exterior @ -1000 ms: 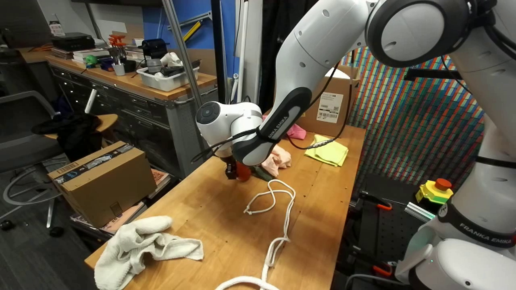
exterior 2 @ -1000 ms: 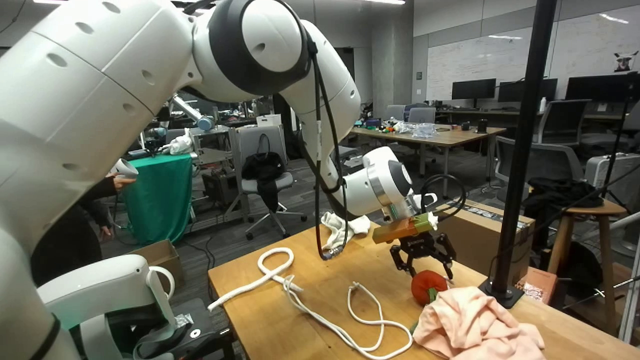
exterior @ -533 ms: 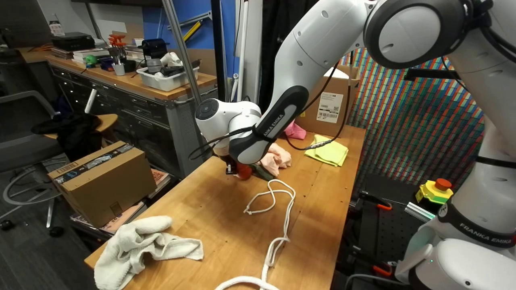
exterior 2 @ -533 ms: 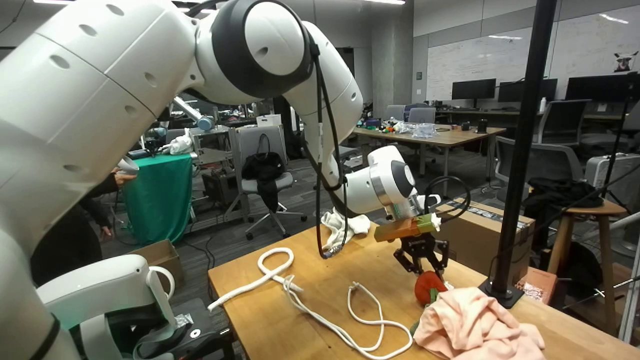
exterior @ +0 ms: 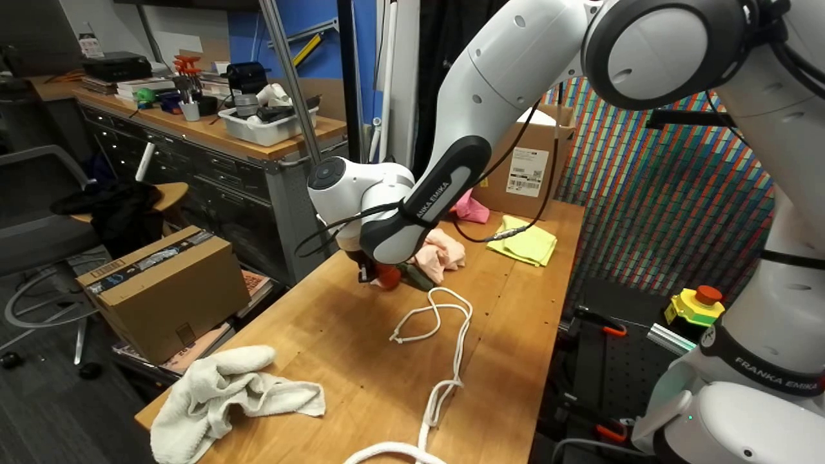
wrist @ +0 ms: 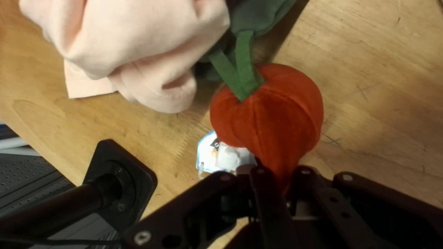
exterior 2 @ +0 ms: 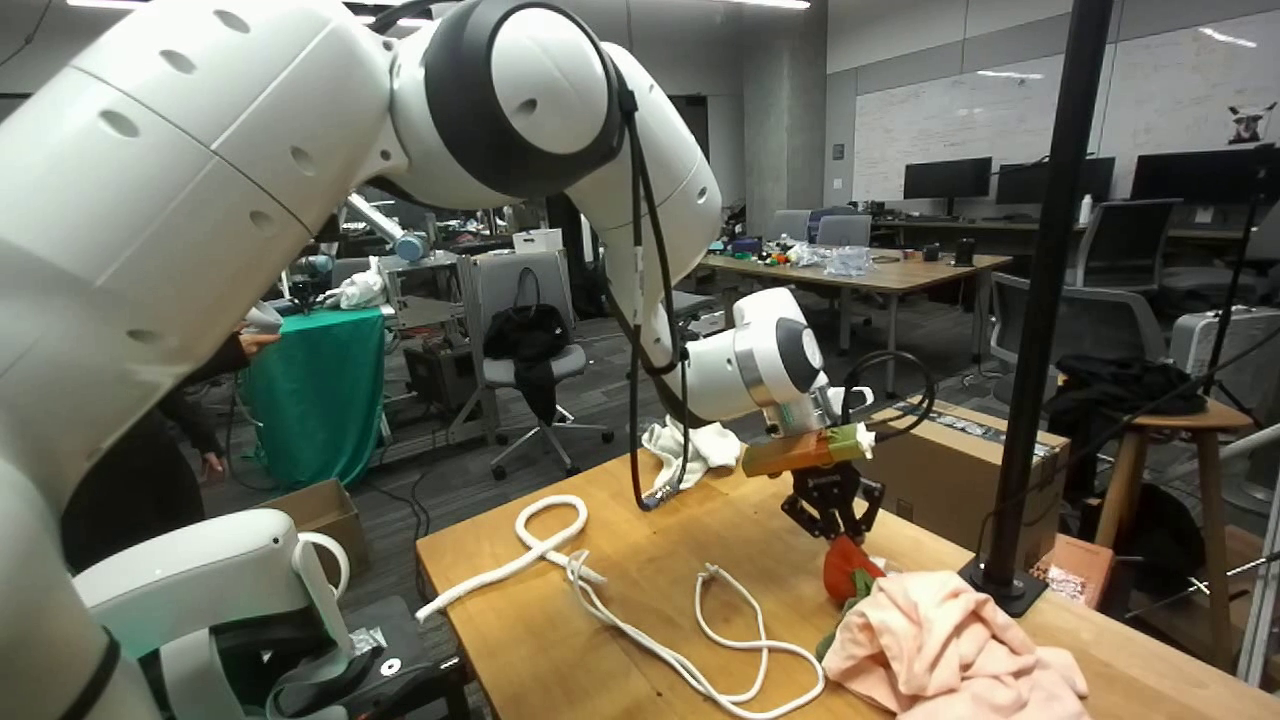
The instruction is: Spread the objects on the table
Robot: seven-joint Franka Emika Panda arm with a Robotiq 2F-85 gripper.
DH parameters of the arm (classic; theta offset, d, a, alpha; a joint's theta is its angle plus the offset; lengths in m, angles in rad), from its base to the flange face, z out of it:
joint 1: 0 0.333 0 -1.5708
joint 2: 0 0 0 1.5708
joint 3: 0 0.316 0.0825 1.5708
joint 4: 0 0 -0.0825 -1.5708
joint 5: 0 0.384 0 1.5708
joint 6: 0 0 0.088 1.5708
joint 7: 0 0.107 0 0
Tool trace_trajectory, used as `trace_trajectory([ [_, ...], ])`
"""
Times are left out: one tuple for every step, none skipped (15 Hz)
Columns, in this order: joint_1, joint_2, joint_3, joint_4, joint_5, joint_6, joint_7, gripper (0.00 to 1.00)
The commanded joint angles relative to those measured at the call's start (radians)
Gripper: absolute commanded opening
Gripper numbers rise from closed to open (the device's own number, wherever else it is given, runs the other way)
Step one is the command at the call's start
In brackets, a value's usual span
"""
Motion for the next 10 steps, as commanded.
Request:
trace_trajectory([
  [0.007,-0.007,0.021,0.008,0.045,0.000,-0.047,0.04],
  [0.011,-0.009,0.025,0.007,0.050,0.001,-0.052,0.04],
  [0.014,-0.012,0.032,0.007,0.057,0.004,-0.055,0.04],
  [0.015,-0.014,0.040,0.007,0.067,0.008,-0.057,0.04],
  [0.017,-0.016,0.047,0.008,0.079,0.010,-0.059,0.04],
  [0.019,-0.019,0.055,0.010,0.091,0.010,-0.063,0.04],
  [0.023,-0.017,0.060,0.018,0.107,0.014,-0.059,0.04],
  [0.027,-0.021,0.064,0.019,0.122,0.019,-0.055,0.04],
  [0.029,-0.023,0.065,0.025,0.133,0.028,-0.048,0.04],
  [0.031,-0.024,0.061,0.032,0.145,0.035,-0.039,0.04],
])
